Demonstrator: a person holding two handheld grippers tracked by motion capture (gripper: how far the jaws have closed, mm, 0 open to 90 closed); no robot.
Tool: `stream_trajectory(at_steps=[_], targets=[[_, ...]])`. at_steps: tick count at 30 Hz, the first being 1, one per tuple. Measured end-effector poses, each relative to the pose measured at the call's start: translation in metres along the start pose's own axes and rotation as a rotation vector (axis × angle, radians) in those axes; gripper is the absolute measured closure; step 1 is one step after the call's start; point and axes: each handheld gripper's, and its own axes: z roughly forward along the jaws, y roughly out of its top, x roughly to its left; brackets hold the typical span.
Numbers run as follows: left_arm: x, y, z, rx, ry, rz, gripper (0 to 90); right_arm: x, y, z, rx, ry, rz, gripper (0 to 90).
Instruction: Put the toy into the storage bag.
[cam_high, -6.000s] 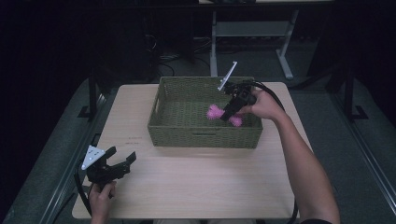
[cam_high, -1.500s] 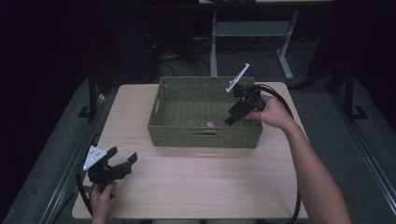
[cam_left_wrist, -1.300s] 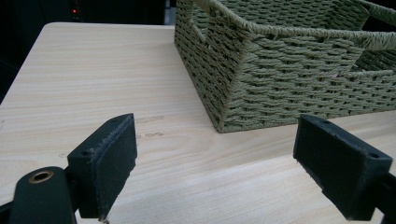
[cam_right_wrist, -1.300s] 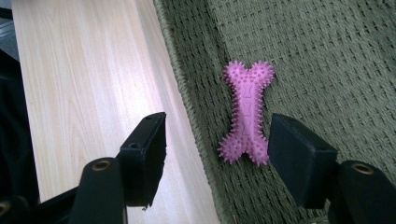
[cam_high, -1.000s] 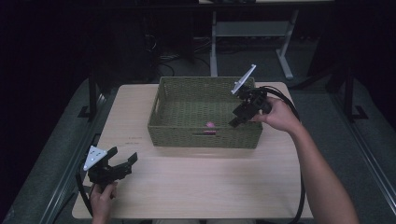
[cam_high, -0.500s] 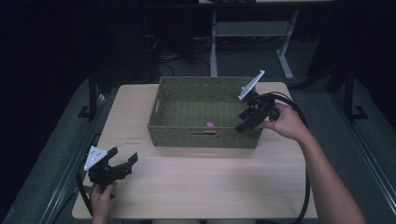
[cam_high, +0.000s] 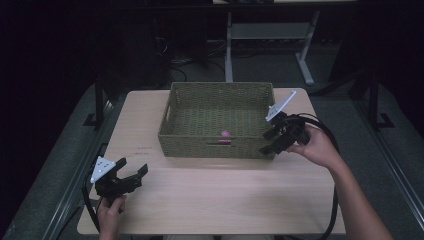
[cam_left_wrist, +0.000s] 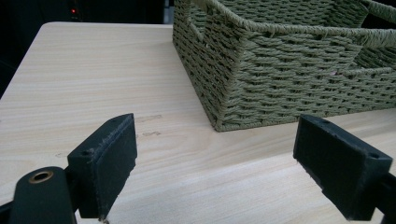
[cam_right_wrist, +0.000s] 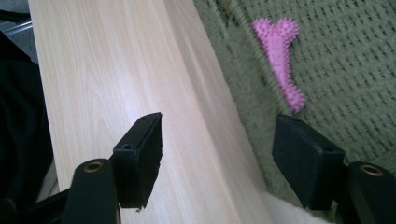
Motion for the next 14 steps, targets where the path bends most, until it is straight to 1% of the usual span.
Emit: stream_trajectory(at_steps=[3, 6, 7, 9, 12, 14], targets=[[0.0, 0.0, 0.0, 0.0, -0.001, 0.002, 13.0, 0.006, -0.01, 0.003, -0.004, -0.006, 0.002, 33.0], [0.001, 0.0, -0.001, -0.001, 0.0, 0.002, 13.0, 0.014, -0.022, 0.006, -0.02, -0.008, 0.003, 32.7], [0.001, 0.0, -0.001, 0.0, 0.001, 0.001, 13.0, 0.016, -0.027, 0.007, -0.027, -0.014, -0.003, 32.7], [0.001, 0.0, -0.001, 0.001, 0.0, 0.0, 13.0, 0.021, -0.037, 0.011, -0.017, -0.029, 0.013, 31.6], [0.0, 0.0, 0.0, 0.001, -0.002, 0.003, 13.0, 0.029, -0.052, 0.018, -0.011, -0.053, 0.019, 30.2], [-0.001, 0.0, 0.0, 0.002, -0.001, 0.006, 13.0, 0.037, -0.06, 0.021, -0.025, -0.079, 0.032, 28.1]])
